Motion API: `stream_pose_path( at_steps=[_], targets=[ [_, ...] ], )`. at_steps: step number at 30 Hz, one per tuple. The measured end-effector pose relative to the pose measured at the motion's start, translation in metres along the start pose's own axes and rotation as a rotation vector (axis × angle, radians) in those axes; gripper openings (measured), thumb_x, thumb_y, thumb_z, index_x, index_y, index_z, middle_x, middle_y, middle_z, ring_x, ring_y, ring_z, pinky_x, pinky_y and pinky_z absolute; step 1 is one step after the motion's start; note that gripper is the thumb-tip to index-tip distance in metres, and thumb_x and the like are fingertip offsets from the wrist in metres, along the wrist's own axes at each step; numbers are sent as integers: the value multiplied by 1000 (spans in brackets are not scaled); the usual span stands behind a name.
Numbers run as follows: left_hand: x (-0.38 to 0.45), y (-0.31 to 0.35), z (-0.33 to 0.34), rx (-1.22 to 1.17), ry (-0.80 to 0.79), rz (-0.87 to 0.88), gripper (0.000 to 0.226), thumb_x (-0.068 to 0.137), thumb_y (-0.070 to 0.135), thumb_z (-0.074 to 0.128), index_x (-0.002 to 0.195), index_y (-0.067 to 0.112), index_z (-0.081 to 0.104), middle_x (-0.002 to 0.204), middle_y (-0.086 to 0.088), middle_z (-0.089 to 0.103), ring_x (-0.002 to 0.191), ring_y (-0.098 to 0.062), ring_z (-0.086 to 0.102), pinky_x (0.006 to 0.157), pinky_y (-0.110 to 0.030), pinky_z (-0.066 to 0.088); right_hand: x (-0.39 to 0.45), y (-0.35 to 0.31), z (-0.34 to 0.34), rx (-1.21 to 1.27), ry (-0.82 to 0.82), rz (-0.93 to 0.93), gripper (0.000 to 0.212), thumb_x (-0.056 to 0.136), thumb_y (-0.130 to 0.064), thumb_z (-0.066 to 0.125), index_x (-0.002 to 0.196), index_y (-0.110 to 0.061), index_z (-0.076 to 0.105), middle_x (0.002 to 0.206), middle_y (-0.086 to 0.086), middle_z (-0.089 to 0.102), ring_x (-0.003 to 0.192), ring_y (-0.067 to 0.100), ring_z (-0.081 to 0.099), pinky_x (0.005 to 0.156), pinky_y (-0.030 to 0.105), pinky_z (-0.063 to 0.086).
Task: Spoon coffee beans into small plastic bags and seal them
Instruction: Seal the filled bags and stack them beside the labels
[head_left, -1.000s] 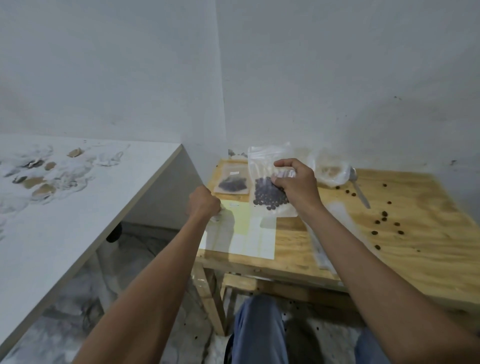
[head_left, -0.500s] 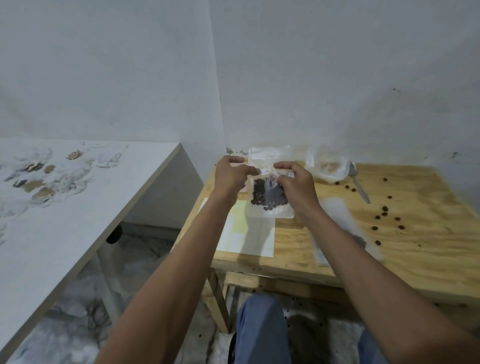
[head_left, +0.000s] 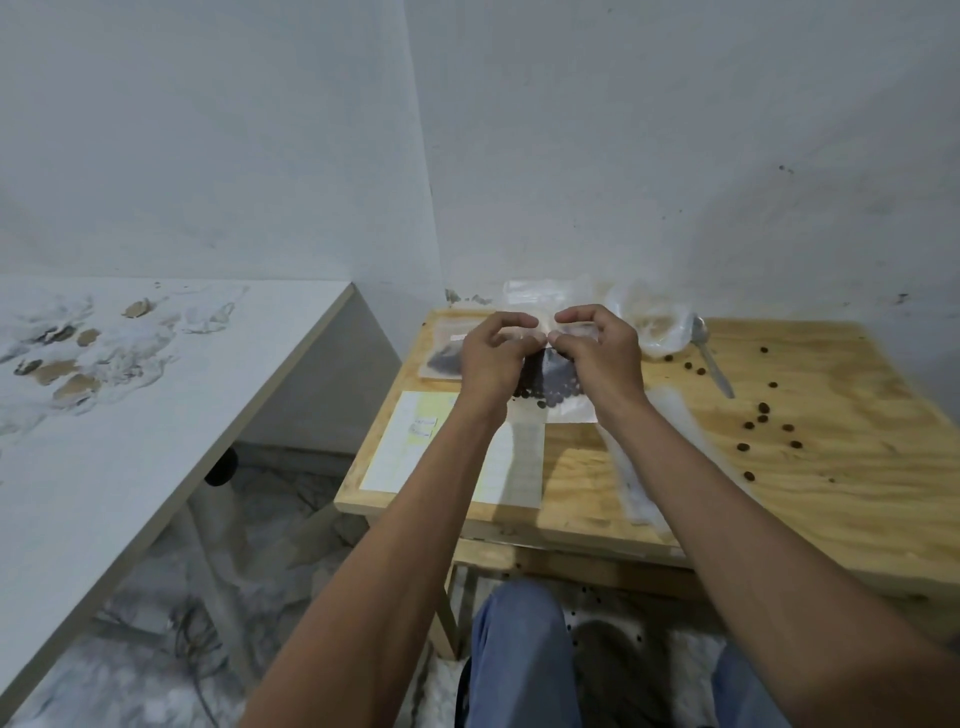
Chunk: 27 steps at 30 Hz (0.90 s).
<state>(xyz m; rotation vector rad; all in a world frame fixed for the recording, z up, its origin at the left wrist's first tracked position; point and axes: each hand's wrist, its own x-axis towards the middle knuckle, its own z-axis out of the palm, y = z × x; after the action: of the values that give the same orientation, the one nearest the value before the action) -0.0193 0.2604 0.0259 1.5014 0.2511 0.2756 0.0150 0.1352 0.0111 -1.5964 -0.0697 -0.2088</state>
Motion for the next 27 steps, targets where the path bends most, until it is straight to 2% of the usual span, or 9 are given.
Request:
stream_pose_path(
  at_steps=[3, 7, 10, 14, 16, 19, 22, 24, 27],
  targets=[
    [1, -6, 1, -62, 34, 6, 20, 86, -5, 71, 102, 5, 72, 87, -11, 67, 66, -16, 67, 59, -24, 56, 0, 2, 4, -26, 15, 12, 23, 79, -5, 70, 84, -27, 73, 100, -6, 72, 98, 19, 68, 86, 44, 60],
    [10, -18, -9, 27, 0, 41, 27, 89, -3, 65, 112, 11, 72, 94, -11, 64, 75, -20, 64, 58, -22, 54, 2, 8, 14, -86, 12, 55, 34, 81, 0, 57, 89, -30, 71, 107, -6, 70, 94, 21, 69, 80, 42, 59],
    [22, -21, -26, 170, -65, 71, 33, 91, 5, 67, 121, 21, 68, 104, -17, 64, 79, -20, 64, 58, -22, 51, 10, 12, 25, -97, 13, 75, 30, 85, -3, 63, 92, -31, 70, 109, 0, 70, 96, 22, 69, 80, 40, 60],
    [49, -24, -51, 223, 109, 125, 32, 84, 11, 75, 113, 23, 72, 108, -12, 65, 93, -28, 68, 68, -28, 57, 24, 14, 49, -193, -77, 79, 22, 84, -15, 74, 101, -28, 70, 99, 5, 70, 88, 20, 67, 66, 26, 52],
    [65, -28, -61, 242, 179, 112, 29, 80, 15, 75, 108, 26, 73, 105, -9, 66, 96, -30, 68, 78, -39, 61, 33, 18, 65, -280, -153, 91, 27, 80, -15, 76, 104, -27, 72, 101, 4, 70, 91, 21, 67, 70, 29, 55],
    [90, -33, -75, 303, 157, 53, 41, 78, 17, 73, 119, 19, 71, 111, -8, 66, 101, -28, 68, 92, -45, 58, 49, 25, 86, -352, -194, 126, 31, 81, -13, 76, 111, -22, 72, 108, 2, 70, 93, 18, 67, 79, 33, 58],
    [112, -36, -85, 431, 94, 35, 52, 82, 11, 77, 133, 7, 64, 129, -16, 64, 115, -32, 64, 101, -43, 54, 66, 36, 104, -417, -177, 127, 32, 83, -15, 78, 115, -18, 73, 115, 5, 70, 102, 20, 67, 92, 36, 57],
    [126, -41, -89, 561, 112, 33, 51, 85, 11, 78, 133, 5, 64, 132, -15, 64, 117, -30, 63, 104, -40, 51, 73, 45, 115, -472, -190, 125, 34, 83, -19, 80, 117, -16, 73, 118, 6, 70, 106, 22, 67, 95, 38, 56],
    [136, -54, -93, 716, 148, 22, 40, 89, 16, 73, 127, 6, 69, 130, -12, 68, 116, -25, 65, 99, -27, 50, 77, 60, 127, -663, -260, 102, 40, 84, -32, 80, 121, -20, 72, 124, 3, 69, 110, 23, 67, 94, 37, 56]
  ],
)
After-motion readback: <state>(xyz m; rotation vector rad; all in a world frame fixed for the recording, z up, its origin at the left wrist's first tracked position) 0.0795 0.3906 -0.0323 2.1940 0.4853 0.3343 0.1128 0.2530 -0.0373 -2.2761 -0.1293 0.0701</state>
